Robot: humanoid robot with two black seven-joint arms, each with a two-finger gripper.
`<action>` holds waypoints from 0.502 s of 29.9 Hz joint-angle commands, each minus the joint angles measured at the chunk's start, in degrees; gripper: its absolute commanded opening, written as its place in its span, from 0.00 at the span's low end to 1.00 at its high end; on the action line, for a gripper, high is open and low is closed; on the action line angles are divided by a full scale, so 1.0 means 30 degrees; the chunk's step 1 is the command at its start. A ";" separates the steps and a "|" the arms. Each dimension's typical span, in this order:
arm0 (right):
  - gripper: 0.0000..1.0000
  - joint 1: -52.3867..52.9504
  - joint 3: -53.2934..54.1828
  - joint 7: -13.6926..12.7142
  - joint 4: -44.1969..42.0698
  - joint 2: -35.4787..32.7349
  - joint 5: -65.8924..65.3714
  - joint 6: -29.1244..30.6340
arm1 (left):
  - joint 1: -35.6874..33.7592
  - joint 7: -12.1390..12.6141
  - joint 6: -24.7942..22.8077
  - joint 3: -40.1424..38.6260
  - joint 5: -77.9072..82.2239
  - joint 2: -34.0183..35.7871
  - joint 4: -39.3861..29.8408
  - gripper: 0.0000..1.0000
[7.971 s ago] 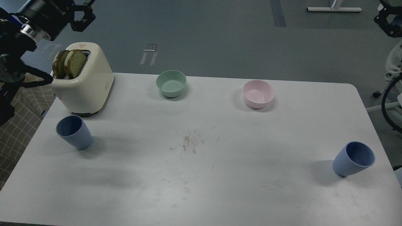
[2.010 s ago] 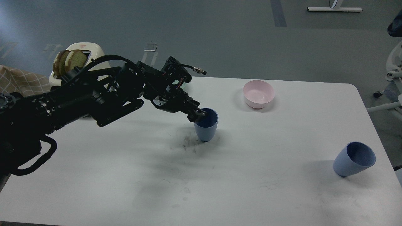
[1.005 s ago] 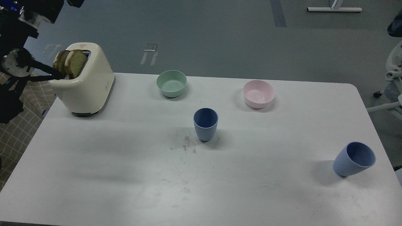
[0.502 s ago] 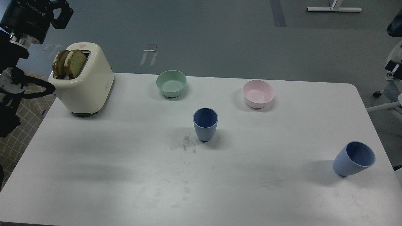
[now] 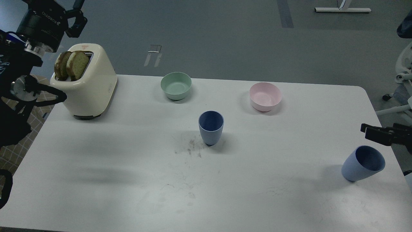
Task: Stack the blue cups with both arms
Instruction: 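Reach the right gripper to the other blue cup and grasp it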
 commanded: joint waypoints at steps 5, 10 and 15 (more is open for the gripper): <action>0.96 -0.1650 -0.0236 -0.0006 -0.0035 -0.0167 -0.0900 0.0006 | 0.0155 0.0001 0.0000 0.0028 0.0029 -0.0035 -0.0004 0.98; 0.91 -0.2383 -0.0236 -0.0006 -0.0035 -0.0196 -0.1020 0.0006 | 0.0214 0.0001 0.0000 0.0028 0.0029 -0.0035 -0.0004 0.98; 0.84 -0.2559 -0.0236 -0.0036 -0.0035 -0.0138 -0.1049 0.0006 | 0.0214 0.0018 0.0000 0.0027 0.0029 -0.0035 -0.0004 0.98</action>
